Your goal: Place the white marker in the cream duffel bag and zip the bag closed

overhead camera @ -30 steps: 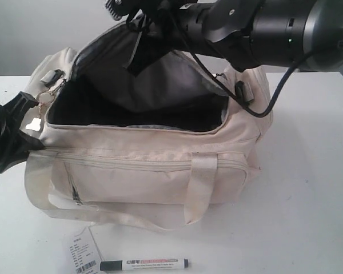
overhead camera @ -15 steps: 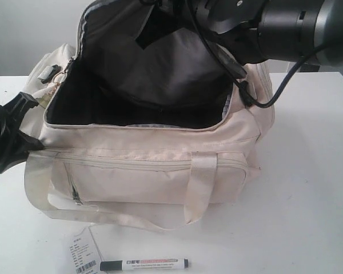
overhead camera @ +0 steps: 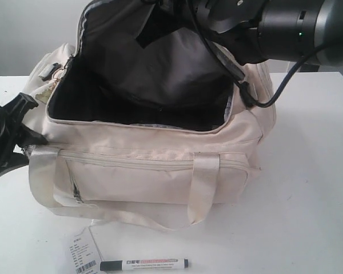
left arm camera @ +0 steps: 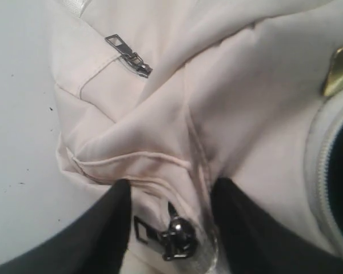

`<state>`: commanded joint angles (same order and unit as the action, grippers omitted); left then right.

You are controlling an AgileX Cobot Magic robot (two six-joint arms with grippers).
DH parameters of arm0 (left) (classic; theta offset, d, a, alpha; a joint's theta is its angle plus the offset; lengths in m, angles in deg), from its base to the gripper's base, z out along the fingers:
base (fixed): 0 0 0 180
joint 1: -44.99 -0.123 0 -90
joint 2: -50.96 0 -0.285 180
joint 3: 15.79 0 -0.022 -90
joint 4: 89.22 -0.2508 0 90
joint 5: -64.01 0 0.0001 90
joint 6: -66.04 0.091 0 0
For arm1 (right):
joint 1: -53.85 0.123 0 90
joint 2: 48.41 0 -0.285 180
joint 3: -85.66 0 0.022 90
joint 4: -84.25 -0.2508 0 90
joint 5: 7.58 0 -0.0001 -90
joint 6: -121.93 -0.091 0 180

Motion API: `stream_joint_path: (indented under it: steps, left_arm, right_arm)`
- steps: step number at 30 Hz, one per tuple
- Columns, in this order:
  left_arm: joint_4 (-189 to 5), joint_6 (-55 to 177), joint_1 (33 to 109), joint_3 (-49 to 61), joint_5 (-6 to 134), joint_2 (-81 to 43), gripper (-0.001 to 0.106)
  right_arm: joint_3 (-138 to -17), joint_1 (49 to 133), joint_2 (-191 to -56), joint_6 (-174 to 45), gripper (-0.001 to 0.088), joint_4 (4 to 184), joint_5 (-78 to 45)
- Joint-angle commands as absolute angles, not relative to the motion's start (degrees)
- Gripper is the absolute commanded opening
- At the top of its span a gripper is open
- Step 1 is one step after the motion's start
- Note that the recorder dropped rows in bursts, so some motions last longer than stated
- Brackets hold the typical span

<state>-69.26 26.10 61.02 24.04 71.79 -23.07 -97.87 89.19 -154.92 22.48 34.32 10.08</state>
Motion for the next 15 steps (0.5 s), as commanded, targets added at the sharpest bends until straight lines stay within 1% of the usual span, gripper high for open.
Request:
stream_joint_path:
  steps: [2,7,12,15]
  left_arm:
    - [-69.57,28.35,61.02,24.04,72.77,-21.79,0.076]
    - [-75.84,28.94,61.02,24.04,75.70,-17.75,0.076]
    - [-86.91,28.99,61.02,24.04,77.78,-12.62,0.069]
    - [-94.50,33.14,61.02,24.04,78.72,-9.19,0.059]
  right_arm:
    - [-97.87,89.19,-154.92,22.48,0.0000,34.33,10.22]
    - [-97.87,89.19,-154.92,22.48,0.0000,34.33,10.22]
    - [-97.87,89.19,-154.92,22.48,0.0000,34.33,10.22]
    - [-97.87,89.19,-154.92,22.48,0.0000,34.33,10.22]
